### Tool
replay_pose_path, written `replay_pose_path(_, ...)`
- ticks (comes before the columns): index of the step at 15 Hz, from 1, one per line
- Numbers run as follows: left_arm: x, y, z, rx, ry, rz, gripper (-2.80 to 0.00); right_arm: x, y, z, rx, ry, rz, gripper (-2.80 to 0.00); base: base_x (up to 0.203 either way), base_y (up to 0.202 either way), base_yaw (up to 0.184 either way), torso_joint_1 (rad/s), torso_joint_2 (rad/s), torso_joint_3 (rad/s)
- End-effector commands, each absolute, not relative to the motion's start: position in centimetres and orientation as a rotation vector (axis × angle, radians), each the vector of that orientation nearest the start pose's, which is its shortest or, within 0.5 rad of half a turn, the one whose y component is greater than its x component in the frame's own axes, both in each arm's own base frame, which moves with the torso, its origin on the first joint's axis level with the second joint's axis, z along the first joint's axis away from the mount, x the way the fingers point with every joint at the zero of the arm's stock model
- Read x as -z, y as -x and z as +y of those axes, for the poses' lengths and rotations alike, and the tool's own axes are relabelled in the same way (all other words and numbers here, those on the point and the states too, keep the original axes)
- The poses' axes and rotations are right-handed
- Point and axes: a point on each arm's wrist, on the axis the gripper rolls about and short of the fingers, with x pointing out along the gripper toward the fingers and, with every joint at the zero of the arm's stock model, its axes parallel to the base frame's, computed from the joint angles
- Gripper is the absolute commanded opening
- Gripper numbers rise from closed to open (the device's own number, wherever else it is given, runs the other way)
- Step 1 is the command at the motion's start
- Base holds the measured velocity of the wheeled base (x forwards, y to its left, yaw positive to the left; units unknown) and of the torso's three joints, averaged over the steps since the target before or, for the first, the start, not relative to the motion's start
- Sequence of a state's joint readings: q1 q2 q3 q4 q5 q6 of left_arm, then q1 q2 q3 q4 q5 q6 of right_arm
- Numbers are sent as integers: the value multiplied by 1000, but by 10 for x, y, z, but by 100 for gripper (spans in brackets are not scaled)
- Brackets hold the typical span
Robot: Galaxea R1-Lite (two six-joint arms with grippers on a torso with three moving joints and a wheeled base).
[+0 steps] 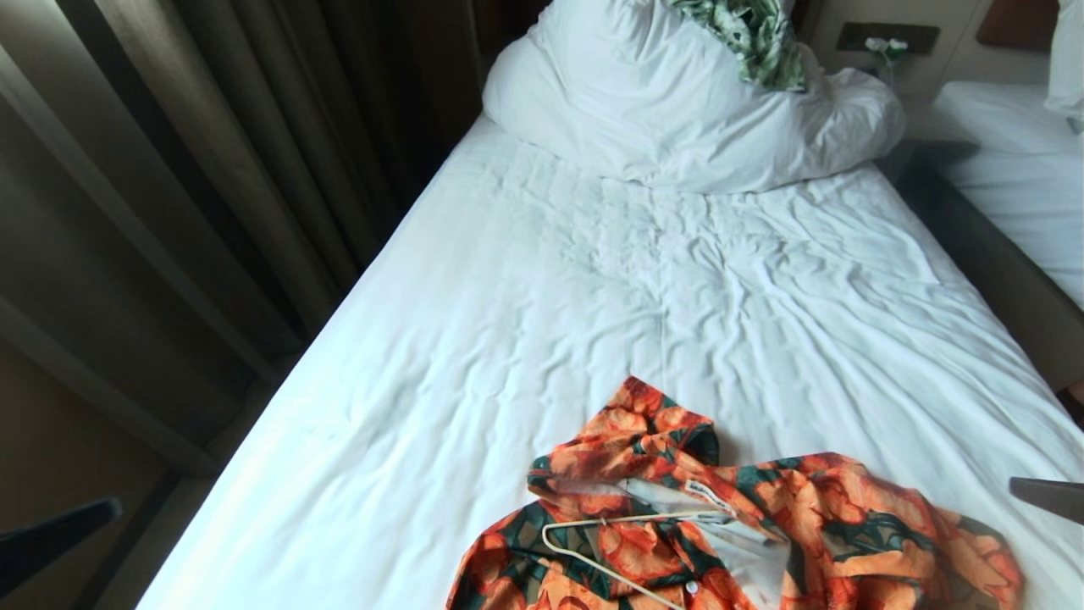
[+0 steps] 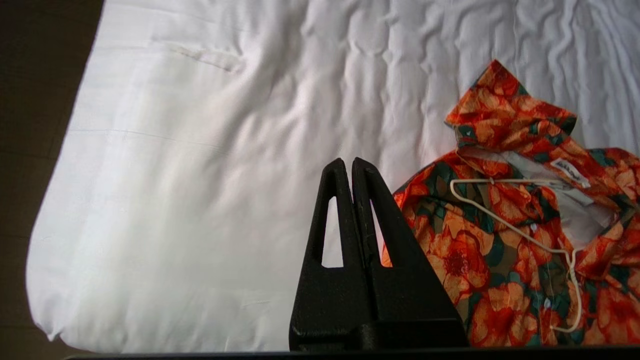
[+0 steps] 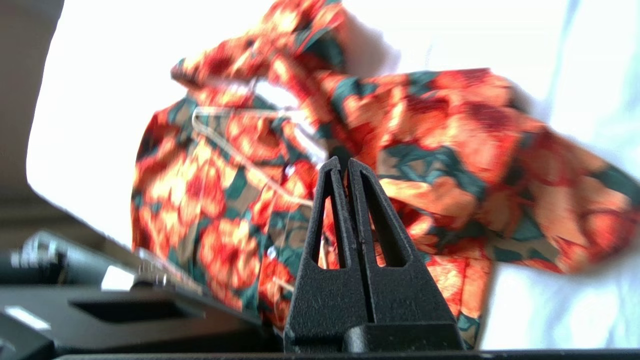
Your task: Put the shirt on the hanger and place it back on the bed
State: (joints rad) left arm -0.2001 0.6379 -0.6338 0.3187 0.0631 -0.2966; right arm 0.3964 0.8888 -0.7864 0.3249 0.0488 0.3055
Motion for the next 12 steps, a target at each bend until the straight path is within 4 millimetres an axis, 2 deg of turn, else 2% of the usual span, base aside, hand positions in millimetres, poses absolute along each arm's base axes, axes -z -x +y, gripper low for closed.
replay_pose_path(1,-229,12,3,31,277,148,-280,-255,-52,21,-331,-254,376,-280,0,0,0,0,0,0)
replay_pose_path(3,-227,40,4,-34,262,59,-280,-255,-25,8,-262,-271,306,-280,0,0,0,0,0,0)
replay_pose_path(5,-215,57,4,-51,247,6,-280,-248,2,-4,-179,-285,251,-280,0,0,0,0,0,0)
replay_pose_path(9,-168,61,2,-76,162,32,-280,-225,43,-8,45,-310,154,-280,0,0,0,0,0,0)
replay_pose_path(12,-146,59,2,-58,127,47,-280,-198,50,-8,65,-280,175,-280,0,0,0,0,0,0)
